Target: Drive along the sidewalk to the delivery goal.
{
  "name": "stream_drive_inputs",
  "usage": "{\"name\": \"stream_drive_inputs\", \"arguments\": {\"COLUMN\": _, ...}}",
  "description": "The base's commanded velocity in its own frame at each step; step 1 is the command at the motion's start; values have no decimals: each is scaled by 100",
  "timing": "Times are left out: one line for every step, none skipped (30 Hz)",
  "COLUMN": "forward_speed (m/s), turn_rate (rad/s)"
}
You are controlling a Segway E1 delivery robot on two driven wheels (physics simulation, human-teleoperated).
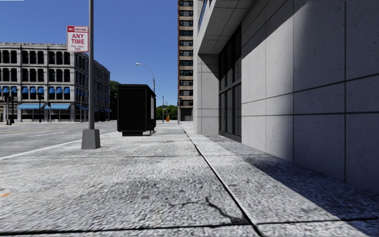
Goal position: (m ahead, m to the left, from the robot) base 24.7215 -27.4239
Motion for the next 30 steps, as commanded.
{"name": "stream_drive_inputs", "arguments": {"forward_speed": 200, "turn_rate": 18}}
{"name": "stream_drive_inputs", "arguments": {"forward_speed": 200, "turn_rate": 18}}
{"name": "stream_drive_inputs", "arguments": {"forward_speed": 200, "turn_rate": 18}}
{"name": "stream_drive_inputs", "arguments": {"forward_speed": 200, "turn_rate": 18}}
{"name": "stream_drive_inputs", "arguments": {"forward_speed": 200, "turn_rate": 19}}
{"name": "stream_drive_inputs", "arguments": {"forward_speed": 200, "turn_rate": 19}}
{"name": "stream_drive_inputs", "arguments": {"forward_speed": 200, "turn_rate": 19}}
{"name": "stream_drive_inputs", "arguments": {"forward_speed": 200, "turn_rate": 19}}
{"name": "stream_drive_inputs", "arguments": {"forward_speed": 200, "turn_rate": 19}}
{"name": "stream_drive_inputs", "arguments": {"forward_speed": 200, "turn_rate": 19}}
{"name": "stream_drive_inputs", "arguments": {"forward_speed": 200, "turn_rate": 19}}
{"name": "stream_drive_inputs", "arguments": {"forward_speed": 200, "turn_rate": 19}}
{"name": "stream_drive_inputs", "arguments": {"forward_speed": 200, "turn_rate": 19}}
{"name": "stream_drive_inputs", "arguments": {"forward_speed": 200, "turn_rate": 19}}
{"name": "stream_drive_inputs", "arguments": {"forward_speed": 200, "turn_rate": 19}}
{"name": "stream_drive_inputs", "arguments": {"forward_speed": 200, "turn_rate": 19}}
{"name": "stream_drive_inputs", "arguments": {"forward_speed": 200, "turn_rate": 19}}
{"name": "stream_drive_inputs", "arguments": {"forward_speed": 200, "turn_rate": 19}}
{"name": "stream_drive_inputs", "arguments": {"forward_speed": 200, "turn_rate": 19}}
{"name": "stream_drive_inputs", "arguments": {"forward_speed": 200, "turn_rate": 16}}
{"name": "stream_drive_inputs", "arguments": {"forward_speed": 200, "turn_rate": 3}}
{"name": "stream_drive_inputs", "arguments": {"forward_speed": 200, "turn_rate": 0}}
{"name": "stream_drive_inputs", "arguments": {"forward_speed": 200, "turn_rate": 0}}
{"name": "stream_drive_inputs", "arguments": {"forward_speed": 200, "turn_rate": 0}}
{"name": "stream_drive_inputs", "arguments": {"forward_speed": 200, "turn_rate": 0}}
{"name": "stream_drive_inputs", "arguments": {"forward_speed": 200, "turn_rate": 0}}
{"name": "stream_drive_inputs", "arguments": {"forward_speed": 200, "turn_rate": 0}}
{"name": "stream_drive_inputs", "arguments": {"forward_speed": 200, "turn_rate": 0}}
{"name": "stream_drive_inputs", "arguments": {"forward_speed": 200, "turn_rate": 0}}
{"name": "stream_drive_inputs", "arguments": {"forward_speed": 200, "turn_rate": 0}}
